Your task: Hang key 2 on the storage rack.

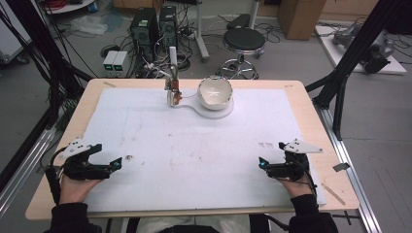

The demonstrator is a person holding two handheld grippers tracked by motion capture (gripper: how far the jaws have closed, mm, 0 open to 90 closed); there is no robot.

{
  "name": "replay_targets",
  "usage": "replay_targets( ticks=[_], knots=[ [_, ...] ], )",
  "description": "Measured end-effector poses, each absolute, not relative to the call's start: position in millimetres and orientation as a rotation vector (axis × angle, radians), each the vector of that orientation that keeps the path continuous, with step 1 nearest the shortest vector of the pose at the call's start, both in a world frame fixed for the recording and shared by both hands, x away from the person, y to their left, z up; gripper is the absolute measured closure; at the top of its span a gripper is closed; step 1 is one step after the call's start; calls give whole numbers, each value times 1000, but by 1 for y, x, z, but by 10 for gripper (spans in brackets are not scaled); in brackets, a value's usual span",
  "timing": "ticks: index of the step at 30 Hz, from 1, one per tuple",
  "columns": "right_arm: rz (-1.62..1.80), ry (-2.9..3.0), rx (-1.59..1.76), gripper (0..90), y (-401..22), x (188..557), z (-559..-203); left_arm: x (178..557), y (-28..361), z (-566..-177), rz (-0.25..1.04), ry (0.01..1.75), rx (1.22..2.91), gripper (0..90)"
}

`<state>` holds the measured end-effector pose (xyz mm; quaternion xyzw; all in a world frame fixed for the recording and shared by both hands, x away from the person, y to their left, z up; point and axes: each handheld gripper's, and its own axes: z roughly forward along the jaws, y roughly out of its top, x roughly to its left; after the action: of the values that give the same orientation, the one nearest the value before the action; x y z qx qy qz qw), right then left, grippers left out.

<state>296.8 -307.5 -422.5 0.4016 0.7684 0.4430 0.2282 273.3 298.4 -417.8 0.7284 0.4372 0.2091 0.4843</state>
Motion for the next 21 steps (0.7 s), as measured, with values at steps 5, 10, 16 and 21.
replay_targets(
  ticks=[5, 10, 16, 21],
  knots=[
    [1219, 2115, 1111, 25, -308, 296, -423, 272, 299, -420, 505, 1063, 1769, 17],
    [1219, 2116, 1110, 25, -308, 296, -423, 271, 297, -421, 504, 1050, 1777, 17],
    [1219, 2122, 1102, 25, -307, 296, -423, 266, 299, -422, 506, 1051, 1768, 17],
    [1217, 2127, 1094, 25, -305, 297, -424, 263, 301, -423, 508, 1055, 1770, 17]
  ],
)
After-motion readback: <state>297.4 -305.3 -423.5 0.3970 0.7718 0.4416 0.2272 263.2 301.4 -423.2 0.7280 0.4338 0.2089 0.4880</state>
